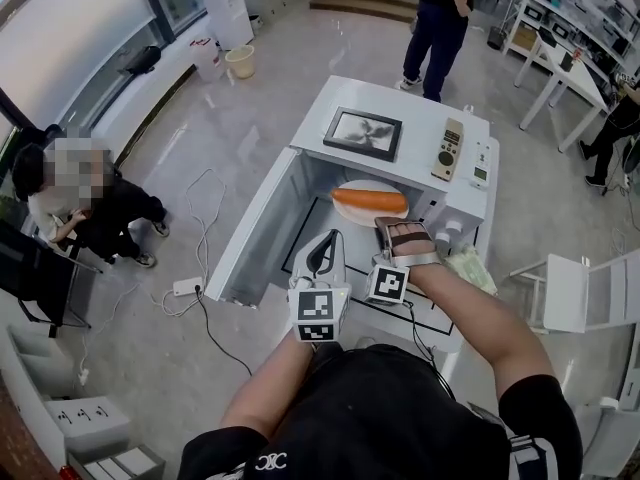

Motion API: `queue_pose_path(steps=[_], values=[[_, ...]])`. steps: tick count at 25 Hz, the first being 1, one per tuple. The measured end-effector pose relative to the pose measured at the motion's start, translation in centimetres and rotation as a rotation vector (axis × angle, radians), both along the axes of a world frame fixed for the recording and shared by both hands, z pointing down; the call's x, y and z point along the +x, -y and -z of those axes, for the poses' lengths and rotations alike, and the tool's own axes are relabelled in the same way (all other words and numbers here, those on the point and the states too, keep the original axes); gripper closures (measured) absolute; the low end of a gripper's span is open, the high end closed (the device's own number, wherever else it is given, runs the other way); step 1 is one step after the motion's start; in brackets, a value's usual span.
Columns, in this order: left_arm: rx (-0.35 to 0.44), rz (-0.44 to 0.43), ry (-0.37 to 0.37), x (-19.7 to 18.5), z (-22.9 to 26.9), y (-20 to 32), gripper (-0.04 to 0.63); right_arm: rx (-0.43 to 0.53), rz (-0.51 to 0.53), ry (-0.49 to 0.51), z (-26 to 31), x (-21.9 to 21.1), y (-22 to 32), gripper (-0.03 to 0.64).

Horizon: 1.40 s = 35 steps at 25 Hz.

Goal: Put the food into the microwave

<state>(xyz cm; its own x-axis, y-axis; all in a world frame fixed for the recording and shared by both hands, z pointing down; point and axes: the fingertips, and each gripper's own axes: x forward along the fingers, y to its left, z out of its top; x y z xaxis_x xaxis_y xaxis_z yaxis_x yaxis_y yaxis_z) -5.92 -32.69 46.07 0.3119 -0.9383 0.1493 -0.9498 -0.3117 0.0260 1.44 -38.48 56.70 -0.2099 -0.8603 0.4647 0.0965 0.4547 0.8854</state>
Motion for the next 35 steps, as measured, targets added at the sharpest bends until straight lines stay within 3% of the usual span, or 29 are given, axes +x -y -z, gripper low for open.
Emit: queue_pose_path(steps=[8, 11, 16, 29, 35], values=[[0.002, -0.034, 0.003, -2.0, -0.4, 1.5, 0.586, -0.026, -0.083, -0.031, -2.3, -0.6, 4.0, 0.592], [-0.002, -0.036, -0.001, -2.7, -0.7, 1.8, 0.586, -0.006, -0.102, 0.008, -2.4, -1.0, 5.8, 0.592], [-0.013, -0.022, -0.01, -3.7, -1.1, 1.9, 0.586, -0.027, -0.17, -0.053, -4.4, 0.1, 8.5, 0.592], [-0.025, -0.013, 0.006, -4.1, -1.4, 2.6, 0.586, -0.077, -0.283, -0.061, -6.8, 1.8, 12.5, 0.588], [-0.031, -0.004, 0.023, -4.5, -1.3, 2.7, 0.586, -0.099, -0.29, -0.068, -7.9, 1.8, 13.7, 0.588]])
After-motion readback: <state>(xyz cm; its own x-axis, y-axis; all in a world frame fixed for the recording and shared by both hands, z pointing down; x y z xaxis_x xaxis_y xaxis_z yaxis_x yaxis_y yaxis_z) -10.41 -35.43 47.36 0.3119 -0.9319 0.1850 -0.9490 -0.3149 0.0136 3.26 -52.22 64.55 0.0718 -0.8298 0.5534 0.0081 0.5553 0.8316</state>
